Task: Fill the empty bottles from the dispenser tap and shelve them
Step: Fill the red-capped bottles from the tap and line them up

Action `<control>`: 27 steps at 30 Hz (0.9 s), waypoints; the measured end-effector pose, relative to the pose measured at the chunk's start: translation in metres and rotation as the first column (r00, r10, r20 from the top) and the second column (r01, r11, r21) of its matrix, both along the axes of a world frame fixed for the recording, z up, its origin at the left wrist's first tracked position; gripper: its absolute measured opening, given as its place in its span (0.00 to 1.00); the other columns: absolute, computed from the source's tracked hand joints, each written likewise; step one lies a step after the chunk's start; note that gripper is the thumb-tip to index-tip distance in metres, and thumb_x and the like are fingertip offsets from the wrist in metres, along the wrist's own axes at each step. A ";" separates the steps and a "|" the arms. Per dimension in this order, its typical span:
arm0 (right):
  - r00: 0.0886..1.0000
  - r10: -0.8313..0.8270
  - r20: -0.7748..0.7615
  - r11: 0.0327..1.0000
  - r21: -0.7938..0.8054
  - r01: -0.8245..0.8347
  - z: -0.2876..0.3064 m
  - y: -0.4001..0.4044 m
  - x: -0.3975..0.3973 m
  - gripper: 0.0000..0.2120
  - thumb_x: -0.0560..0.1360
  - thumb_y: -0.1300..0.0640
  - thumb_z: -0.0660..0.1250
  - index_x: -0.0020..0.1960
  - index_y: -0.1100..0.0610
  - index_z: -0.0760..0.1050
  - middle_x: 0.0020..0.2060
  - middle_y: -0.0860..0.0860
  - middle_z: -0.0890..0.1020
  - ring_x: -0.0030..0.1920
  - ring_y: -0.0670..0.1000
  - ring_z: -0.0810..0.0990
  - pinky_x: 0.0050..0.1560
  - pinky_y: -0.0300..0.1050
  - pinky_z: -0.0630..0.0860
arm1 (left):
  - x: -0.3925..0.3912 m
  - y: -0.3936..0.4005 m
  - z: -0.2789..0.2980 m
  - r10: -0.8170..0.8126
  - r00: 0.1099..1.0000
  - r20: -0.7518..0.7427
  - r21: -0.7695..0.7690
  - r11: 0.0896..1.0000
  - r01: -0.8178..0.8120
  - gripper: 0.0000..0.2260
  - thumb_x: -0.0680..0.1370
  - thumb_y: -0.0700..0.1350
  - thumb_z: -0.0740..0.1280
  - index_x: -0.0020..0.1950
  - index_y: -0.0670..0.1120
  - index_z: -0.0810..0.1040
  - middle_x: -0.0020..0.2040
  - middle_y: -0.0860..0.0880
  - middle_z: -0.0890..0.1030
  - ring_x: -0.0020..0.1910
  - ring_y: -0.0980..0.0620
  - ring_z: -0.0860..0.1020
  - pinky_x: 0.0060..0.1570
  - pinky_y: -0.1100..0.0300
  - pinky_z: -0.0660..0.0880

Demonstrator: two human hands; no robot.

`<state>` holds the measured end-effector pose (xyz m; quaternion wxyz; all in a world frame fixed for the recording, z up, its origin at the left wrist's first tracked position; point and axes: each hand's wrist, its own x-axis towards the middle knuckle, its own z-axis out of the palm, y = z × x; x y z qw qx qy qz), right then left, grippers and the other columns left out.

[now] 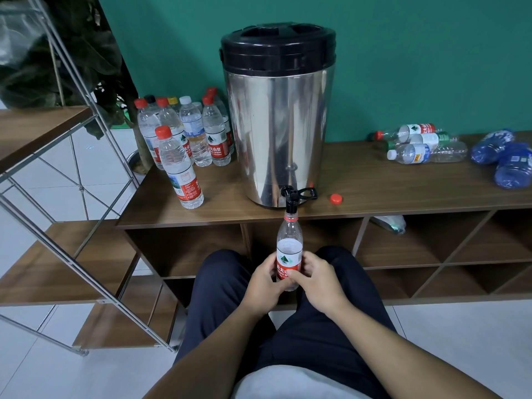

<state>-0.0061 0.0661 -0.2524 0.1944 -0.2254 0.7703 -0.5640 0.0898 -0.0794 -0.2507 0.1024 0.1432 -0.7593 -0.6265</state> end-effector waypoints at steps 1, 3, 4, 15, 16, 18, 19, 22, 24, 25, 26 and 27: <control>1.000 0.000 0.001 1.000 -0.001 0.000 0.000 0.000 0.000 0.23 0.79 0.57 0.80 0.72 0.47 0.80 0.58 0.41 0.88 0.58 0.40 0.87 0.55 0.41 0.86 | 0.000 0.000 0.000 0.000 1.000 0.000 -0.001 1.000 0.000 0.27 0.81 0.42 0.79 0.78 0.53 0.78 0.68 0.54 0.86 0.70 0.52 0.84 0.71 0.47 0.82; 1.000 -0.001 0.002 1.000 -0.001 0.001 0.001 0.000 0.000 0.23 0.78 0.58 0.80 0.71 0.47 0.81 0.57 0.41 0.89 0.58 0.40 0.87 0.55 0.42 0.86 | 0.000 0.000 0.000 0.003 1.000 0.000 -0.004 1.000 -0.003 0.26 0.81 0.42 0.79 0.78 0.53 0.78 0.69 0.54 0.86 0.70 0.52 0.84 0.71 0.47 0.82; 1.000 -0.002 0.004 1.000 -0.004 0.002 0.001 0.000 0.000 0.22 0.78 0.58 0.80 0.70 0.46 0.81 0.56 0.41 0.89 0.57 0.41 0.88 0.56 0.43 0.86 | 0.000 0.000 0.000 0.002 1.000 -0.001 -0.004 1.000 -0.002 0.26 0.81 0.42 0.80 0.78 0.53 0.78 0.69 0.54 0.86 0.70 0.51 0.84 0.71 0.47 0.82; 1.000 -0.003 0.014 1.000 -0.021 0.004 0.002 0.001 0.001 0.22 0.78 0.59 0.80 0.69 0.46 0.81 0.56 0.42 0.90 0.57 0.42 0.88 0.57 0.47 0.87 | 0.000 -0.001 0.001 -0.002 1.000 0.001 -0.005 1.000 0.002 0.26 0.81 0.43 0.80 0.78 0.53 0.78 0.69 0.54 0.86 0.71 0.51 0.83 0.73 0.46 0.81; 1.000 -0.004 0.013 1.000 -0.020 0.004 0.002 0.001 0.001 0.22 0.78 0.59 0.80 0.70 0.47 0.81 0.56 0.42 0.90 0.57 0.42 0.88 0.57 0.47 0.87 | 0.000 -0.001 0.001 -0.003 1.000 0.002 -0.008 1.000 0.003 0.26 0.81 0.43 0.79 0.78 0.53 0.78 0.69 0.54 0.86 0.71 0.51 0.83 0.73 0.45 0.80; 1.000 -0.002 0.009 1.000 -0.015 0.002 0.003 0.001 0.001 0.23 0.78 0.59 0.80 0.70 0.48 0.81 0.56 0.42 0.89 0.57 0.42 0.88 0.58 0.46 0.87 | 0.001 -0.001 0.001 -0.003 1.000 0.005 -0.017 1.000 0.003 0.26 0.81 0.43 0.79 0.78 0.53 0.78 0.69 0.54 0.86 0.71 0.52 0.83 0.73 0.45 0.80; 1.000 -0.001 0.009 1.000 -0.013 0.002 0.003 0.001 0.001 0.23 0.78 0.59 0.80 0.70 0.47 0.81 0.56 0.42 0.89 0.57 0.42 0.88 0.58 0.46 0.87 | 0.001 -0.001 0.001 -0.003 1.000 0.006 -0.022 1.000 0.003 0.26 0.81 0.44 0.79 0.78 0.53 0.78 0.69 0.54 0.86 0.71 0.52 0.83 0.74 0.45 0.80; 1.000 -0.001 0.008 1.000 -0.007 0.001 0.003 0.001 0.002 0.23 0.78 0.58 0.80 0.71 0.47 0.81 0.57 0.42 0.89 0.57 0.41 0.88 0.58 0.45 0.87 | 0.000 -0.001 0.000 -0.004 1.000 0.005 -0.023 1.000 0.004 0.26 0.81 0.44 0.80 0.78 0.53 0.78 0.69 0.54 0.86 0.71 0.52 0.83 0.74 0.45 0.80; 1.000 -0.003 0.009 1.000 -0.007 0.003 0.004 0.001 0.002 0.23 0.78 0.59 0.80 0.70 0.47 0.81 0.56 0.41 0.89 0.57 0.41 0.88 0.57 0.45 0.87 | 0.000 -0.001 0.001 -0.001 1.000 0.005 -0.022 1.000 0.001 0.26 0.81 0.44 0.79 0.78 0.53 0.78 0.69 0.55 0.86 0.71 0.53 0.83 0.74 0.45 0.80; 1.000 -0.004 0.008 1.000 -0.006 0.004 0.004 0.001 0.002 0.23 0.78 0.59 0.80 0.71 0.47 0.81 0.56 0.41 0.89 0.57 0.41 0.88 0.57 0.45 0.87 | 0.000 -0.001 0.000 0.000 1.000 0.005 -0.021 1.000 0.000 0.26 0.81 0.44 0.79 0.78 0.53 0.78 0.69 0.55 0.86 0.71 0.53 0.83 0.74 0.45 0.80; 1.000 -0.004 0.008 1.000 -0.004 0.004 0.004 0.001 0.002 0.23 0.78 0.58 0.80 0.71 0.47 0.81 0.56 0.41 0.89 0.57 0.41 0.88 0.57 0.45 0.87 | 0.000 -0.001 0.000 -0.001 1.000 0.005 -0.017 1.000 0.001 0.26 0.81 0.44 0.79 0.78 0.53 0.78 0.69 0.55 0.86 0.71 0.53 0.83 0.73 0.46 0.80; 1.000 -0.003 0.008 1.000 -0.003 0.003 0.005 0.002 0.002 0.23 0.78 0.58 0.80 0.71 0.47 0.81 0.56 0.41 0.89 0.57 0.41 0.88 0.56 0.43 0.87 | 0.000 -0.001 0.000 -0.001 1.000 0.006 -0.012 1.000 0.001 0.25 0.81 0.43 0.79 0.78 0.53 0.78 0.69 0.54 0.86 0.70 0.53 0.83 0.73 0.46 0.81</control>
